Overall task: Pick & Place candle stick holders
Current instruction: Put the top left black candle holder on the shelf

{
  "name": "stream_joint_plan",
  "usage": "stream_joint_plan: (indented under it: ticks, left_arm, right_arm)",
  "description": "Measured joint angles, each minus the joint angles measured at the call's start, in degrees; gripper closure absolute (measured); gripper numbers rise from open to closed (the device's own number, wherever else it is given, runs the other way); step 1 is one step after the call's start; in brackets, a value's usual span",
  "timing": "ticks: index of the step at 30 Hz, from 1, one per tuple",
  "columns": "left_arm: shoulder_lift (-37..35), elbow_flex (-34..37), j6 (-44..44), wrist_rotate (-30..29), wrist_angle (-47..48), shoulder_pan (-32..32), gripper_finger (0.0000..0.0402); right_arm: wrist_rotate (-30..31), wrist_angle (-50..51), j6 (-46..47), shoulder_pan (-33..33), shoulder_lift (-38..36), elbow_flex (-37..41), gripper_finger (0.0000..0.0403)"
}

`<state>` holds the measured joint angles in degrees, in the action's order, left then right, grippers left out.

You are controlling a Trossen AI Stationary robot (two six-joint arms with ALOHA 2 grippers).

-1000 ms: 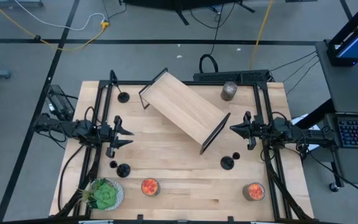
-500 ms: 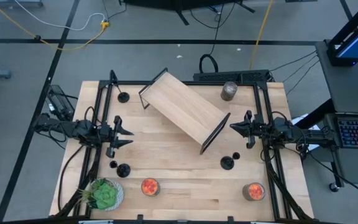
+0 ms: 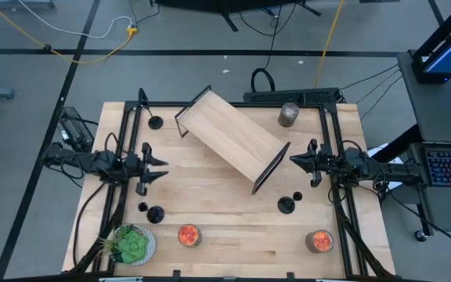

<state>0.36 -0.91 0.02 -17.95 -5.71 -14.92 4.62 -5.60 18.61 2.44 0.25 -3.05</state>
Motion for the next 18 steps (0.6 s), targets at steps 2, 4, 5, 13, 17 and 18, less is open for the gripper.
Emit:
stream_joint_plan:
  ticks: [2,4,5,13,17,18]
  left_arm:
    - [0.0,0.0,-0.7,-3.1,-1.9,0.0,0.0256]
    - [0.0,0.0,-1.7,-5.3,-4.1,0.0,0.0256]
    - [0.0,0.0,-2.5,-6.2,-5.5,0.0,0.0256]
    - [0.0,0.0,-2.9,-14.2,-15.6,0.0,0.0256]
    - [0.0,0.0,-2.7,-15.1,-19.3,0.0,0.0256]
    - [0.0,0.0,-2.7,-15.1,-19.4,0.0,0.0256]
  right_arm:
    - [0.0,0.0,0.3,0.0,0.0,0.0,0.0394]
    - [0.0,-0.2,1.1,0.0,0.0,0.0,0.0394]
    - [0.0,-0.2,1.7,0.0,0.0,0.0,0.0394]
    - [0.0,-0.2,3.7,0.0,0.0,0.0,0.0394]
    - [0.0,-0.2,3.7,0.0,0.0,0.0,0.0394]
    - [0.1,-0.2,3.7,0.0,0.0,0.0,0.0394]
